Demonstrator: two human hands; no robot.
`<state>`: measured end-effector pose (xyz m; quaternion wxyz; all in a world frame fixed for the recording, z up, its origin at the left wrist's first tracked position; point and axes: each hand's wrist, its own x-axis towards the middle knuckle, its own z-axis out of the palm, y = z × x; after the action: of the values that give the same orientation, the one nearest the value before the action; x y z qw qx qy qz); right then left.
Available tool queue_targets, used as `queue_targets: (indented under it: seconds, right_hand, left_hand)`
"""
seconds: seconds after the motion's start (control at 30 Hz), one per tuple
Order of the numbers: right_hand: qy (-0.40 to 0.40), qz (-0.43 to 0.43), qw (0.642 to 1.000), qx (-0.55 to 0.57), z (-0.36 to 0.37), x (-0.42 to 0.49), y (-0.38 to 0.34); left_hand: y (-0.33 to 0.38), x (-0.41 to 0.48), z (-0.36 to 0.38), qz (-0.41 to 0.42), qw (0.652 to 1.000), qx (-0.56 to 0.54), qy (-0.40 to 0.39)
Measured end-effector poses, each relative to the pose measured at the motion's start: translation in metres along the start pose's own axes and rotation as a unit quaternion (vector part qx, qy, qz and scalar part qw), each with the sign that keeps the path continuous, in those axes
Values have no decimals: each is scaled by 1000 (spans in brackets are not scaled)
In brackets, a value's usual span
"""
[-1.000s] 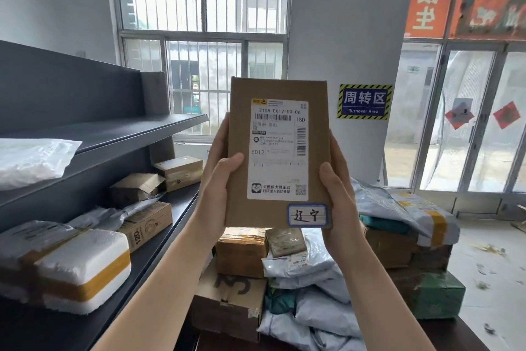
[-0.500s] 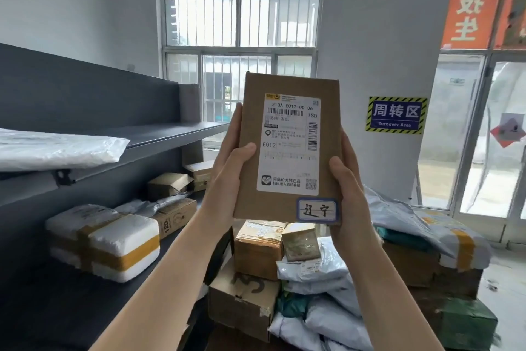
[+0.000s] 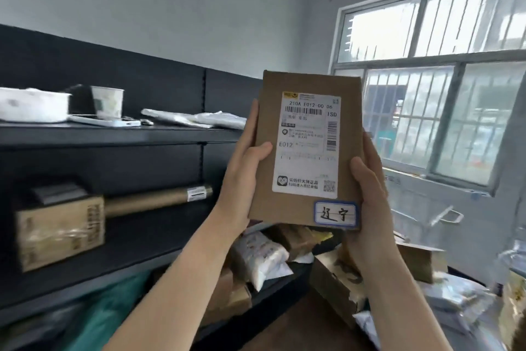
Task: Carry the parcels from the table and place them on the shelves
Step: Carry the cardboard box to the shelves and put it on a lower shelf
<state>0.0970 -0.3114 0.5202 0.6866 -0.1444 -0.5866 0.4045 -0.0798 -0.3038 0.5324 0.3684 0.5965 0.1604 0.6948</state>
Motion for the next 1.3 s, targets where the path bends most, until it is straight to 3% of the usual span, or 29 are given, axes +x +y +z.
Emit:
queue_targets:
  seconds: [0.33, 0.63, 0.8, 0.97, 1.3]
  right_hand:
    - [-163, 49, 972, 165, 163, -81, -31]
    - [-316, 87, 892, 311, 359, -227, -87]
    - [-362, 121, 838, 390, 455, -329, -148]
    - [-394, 136, 806, 422, 534, -427, -211]
    - [-462, 157, 742, 461, 657, -557, -281]
  left_hand:
    - [188, -132, -66, 83, 971, 165, 152]
    - [394, -317, -111, 110, 877, 331, 331]
    - [514, -430, -111, 123, 831, 401, 366]
    - [613, -532, -104, 144, 797, 435, 394]
    - [740, -668, -112, 193, 723, 478, 460]
